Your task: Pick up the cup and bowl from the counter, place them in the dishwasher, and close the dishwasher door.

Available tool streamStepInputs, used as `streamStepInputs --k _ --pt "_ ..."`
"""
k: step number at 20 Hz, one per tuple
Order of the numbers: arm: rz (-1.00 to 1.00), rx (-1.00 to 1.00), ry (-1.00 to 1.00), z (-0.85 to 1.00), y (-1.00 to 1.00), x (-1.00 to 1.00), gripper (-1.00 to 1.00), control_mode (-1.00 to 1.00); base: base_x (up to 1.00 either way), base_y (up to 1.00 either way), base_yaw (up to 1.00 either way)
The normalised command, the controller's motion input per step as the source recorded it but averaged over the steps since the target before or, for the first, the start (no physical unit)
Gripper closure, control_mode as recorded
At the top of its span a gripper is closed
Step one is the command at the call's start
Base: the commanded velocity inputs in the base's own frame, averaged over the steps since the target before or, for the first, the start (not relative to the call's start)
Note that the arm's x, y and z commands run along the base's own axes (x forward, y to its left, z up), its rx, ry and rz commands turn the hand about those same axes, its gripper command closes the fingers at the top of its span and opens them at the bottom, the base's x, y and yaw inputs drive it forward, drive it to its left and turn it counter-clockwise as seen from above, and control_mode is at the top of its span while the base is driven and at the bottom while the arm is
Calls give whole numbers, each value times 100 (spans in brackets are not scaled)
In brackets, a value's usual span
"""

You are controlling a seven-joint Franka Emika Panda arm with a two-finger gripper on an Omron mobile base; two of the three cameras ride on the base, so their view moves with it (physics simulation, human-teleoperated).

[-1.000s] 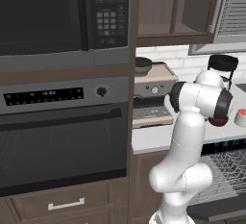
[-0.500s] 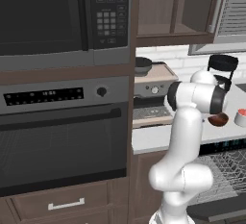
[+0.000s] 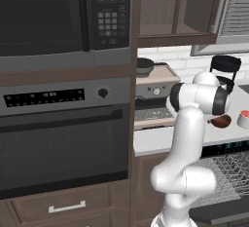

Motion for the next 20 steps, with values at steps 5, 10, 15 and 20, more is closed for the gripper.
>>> streamStepInputs --k 5,10,15,20 --pt "-7 -1 -8 3 -1 -51 100 -100 0 0 0" --pt "-3 -2 -14 53 5 -100 100 -100 0 0 0" --pt "-4 0 -22 28 17 -100 100 -100 0 0 0" --pt "2 5 -7 0 0 -100 100 -100 0 0 0"
